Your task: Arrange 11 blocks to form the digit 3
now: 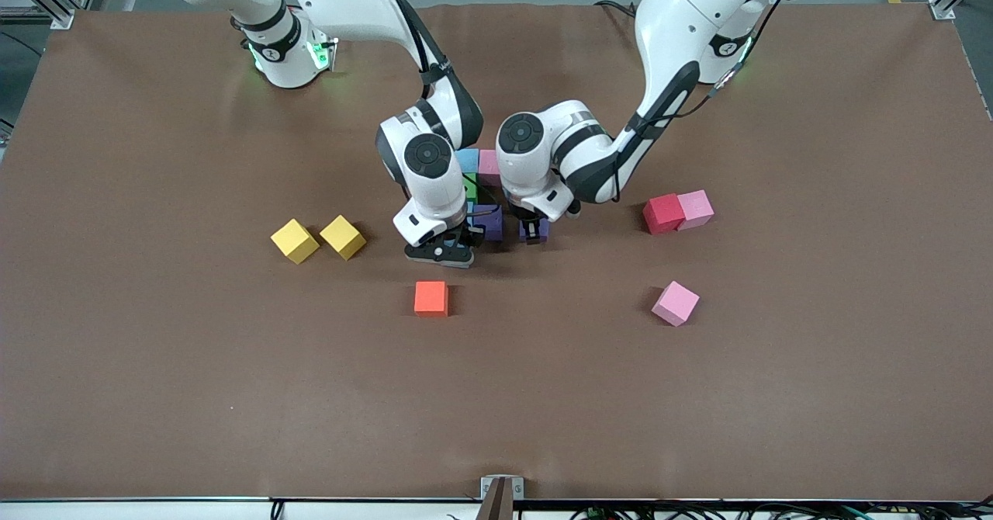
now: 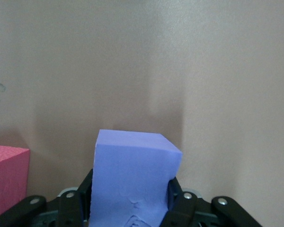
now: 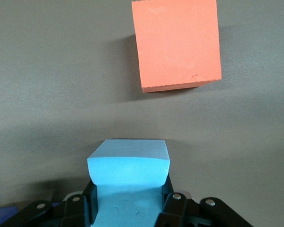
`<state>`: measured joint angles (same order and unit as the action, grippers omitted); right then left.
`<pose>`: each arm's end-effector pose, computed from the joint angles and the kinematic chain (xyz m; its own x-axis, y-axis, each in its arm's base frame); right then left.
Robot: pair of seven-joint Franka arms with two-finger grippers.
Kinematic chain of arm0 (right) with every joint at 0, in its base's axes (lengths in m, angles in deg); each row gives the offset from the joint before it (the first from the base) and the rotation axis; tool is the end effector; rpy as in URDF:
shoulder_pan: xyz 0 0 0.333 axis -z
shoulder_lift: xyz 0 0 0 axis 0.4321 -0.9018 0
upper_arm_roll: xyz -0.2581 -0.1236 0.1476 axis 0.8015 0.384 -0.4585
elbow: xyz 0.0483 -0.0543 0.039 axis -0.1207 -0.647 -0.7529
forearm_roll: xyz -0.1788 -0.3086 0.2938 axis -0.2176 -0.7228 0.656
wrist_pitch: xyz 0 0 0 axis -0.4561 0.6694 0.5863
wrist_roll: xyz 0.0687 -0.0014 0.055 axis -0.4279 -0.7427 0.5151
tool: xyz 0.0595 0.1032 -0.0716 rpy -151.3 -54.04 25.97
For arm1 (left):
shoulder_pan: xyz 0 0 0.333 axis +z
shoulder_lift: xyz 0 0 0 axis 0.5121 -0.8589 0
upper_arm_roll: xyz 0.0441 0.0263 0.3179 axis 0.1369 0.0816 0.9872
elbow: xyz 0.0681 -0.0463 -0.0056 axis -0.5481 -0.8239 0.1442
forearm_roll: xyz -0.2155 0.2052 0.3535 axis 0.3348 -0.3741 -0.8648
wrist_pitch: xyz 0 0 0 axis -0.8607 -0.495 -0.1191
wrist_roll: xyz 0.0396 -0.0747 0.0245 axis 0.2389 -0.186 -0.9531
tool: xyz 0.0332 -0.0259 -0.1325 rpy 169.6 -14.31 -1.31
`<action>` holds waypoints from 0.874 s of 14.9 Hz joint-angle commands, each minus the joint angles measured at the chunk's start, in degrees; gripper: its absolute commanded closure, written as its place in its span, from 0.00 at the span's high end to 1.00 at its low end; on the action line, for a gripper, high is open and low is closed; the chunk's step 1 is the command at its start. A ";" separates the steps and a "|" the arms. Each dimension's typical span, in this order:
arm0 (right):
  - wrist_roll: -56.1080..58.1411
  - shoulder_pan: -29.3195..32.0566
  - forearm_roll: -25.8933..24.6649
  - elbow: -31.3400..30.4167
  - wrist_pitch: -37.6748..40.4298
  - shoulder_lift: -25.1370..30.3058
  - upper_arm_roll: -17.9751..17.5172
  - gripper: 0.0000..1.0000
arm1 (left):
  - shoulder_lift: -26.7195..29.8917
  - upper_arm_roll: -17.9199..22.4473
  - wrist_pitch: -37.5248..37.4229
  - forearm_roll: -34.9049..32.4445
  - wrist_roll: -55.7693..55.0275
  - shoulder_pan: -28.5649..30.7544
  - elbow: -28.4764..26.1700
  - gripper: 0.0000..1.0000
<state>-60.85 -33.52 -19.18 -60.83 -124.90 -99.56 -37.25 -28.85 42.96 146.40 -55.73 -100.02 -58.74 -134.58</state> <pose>0.5536 0.4570 0.1412 0.9922 -0.1052 0.0665 -0.1040 -0.9943 -0.0217 0.4724 -0.5231 0.1244 -0.0844 0.9938 0.0730 0.9954 0.0807 0.0514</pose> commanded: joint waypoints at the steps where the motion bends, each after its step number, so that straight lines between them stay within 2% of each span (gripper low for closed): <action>1: 0.42 -0.56 -0.05 -1.08 -0.95 0.02 0.18 0.03 | 0.67 0.41 1.56 -4.82 -11.40 -1.85 -2.33 0.28; 13: 0.16 -0.56 0.21 -0.99 -1.04 0.02 -0.70 0.03 | 0.05 0.23 3.58 -5.89 -16.51 -2.30 -1.72 0.28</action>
<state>-60.82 -33.53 -19.18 -60.82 -125.10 -99.97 -37.54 -28.67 43.13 148.26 -58.59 -102.05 -59.82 -135.37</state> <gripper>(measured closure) 0.471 0.401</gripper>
